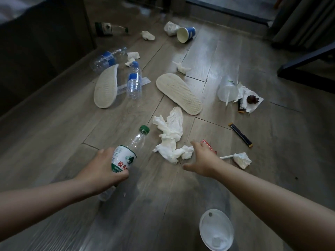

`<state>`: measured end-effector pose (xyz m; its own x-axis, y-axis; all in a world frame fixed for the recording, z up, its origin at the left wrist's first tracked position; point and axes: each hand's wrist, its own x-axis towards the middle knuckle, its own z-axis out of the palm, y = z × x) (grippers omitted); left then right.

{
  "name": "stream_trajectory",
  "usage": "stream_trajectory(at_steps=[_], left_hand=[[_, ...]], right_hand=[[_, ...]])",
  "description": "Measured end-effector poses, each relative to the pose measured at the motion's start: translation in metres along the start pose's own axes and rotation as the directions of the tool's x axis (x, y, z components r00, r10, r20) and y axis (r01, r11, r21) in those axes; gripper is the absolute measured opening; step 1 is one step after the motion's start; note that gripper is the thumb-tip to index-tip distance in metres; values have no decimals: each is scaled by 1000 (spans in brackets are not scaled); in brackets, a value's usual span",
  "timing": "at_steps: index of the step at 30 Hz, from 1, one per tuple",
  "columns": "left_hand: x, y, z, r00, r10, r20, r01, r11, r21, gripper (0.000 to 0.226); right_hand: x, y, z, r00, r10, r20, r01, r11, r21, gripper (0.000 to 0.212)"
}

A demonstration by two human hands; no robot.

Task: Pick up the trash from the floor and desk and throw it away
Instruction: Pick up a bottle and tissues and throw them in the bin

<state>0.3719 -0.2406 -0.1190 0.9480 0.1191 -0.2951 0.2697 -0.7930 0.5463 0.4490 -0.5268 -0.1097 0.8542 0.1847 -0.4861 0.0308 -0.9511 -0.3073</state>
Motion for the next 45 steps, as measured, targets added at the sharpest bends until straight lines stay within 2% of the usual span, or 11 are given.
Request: stream_trajectory(at_steps=[3,7,12,15,17,22,25,29,31,39,45], left_hand=[[6,-6,-2,1000,-17,-8,17,1000,-15,49],[9,-10,-2,999,-38,-3,38,999,-39,53],[9,-16,0,1000,-22,-1,22,1000,4,58],[10,-19,-2,1000,-25,-16,25,1000,1,60],[13,-20,-3,999,-27,-34,27,999,17,59],[17,-22,-5,997,-25,-67,27,999,20,55],[16,-23,-4,998,-29,-60,30,999,20,53],[13,-24,-5,999,-39,-32,40,999,22,57],[12,-24,-6,999,-44,-29,45,999,26,57],[15,-23,-6,999,-48,-9,49,999,22,60],[17,-22,-3,999,-44,-12,44,999,13,57]], right_hand=[[14,-10,6,1000,18,-10,-17,997,74,101],[27,-20,18,1000,14,-28,-10,988,154,103],[35,-30,30,982,-155,-106,174,964,203,105],[42,-28,26,968,-175,-178,188,980,59,112],[50,-25,21,982,-140,-129,140,990,-4,124],[75,-28,14,997,-81,-15,81,997,19,141],[88,-37,17,996,-72,48,73,997,-15,142],[91,-43,39,992,-55,112,79,970,-229,136],[87,-39,50,995,-72,70,90,950,-299,129],[57,-18,84,975,-175,-136,135,956,-261,105],[72,-26,63,965,-157,-212,109,968,-225,128]])
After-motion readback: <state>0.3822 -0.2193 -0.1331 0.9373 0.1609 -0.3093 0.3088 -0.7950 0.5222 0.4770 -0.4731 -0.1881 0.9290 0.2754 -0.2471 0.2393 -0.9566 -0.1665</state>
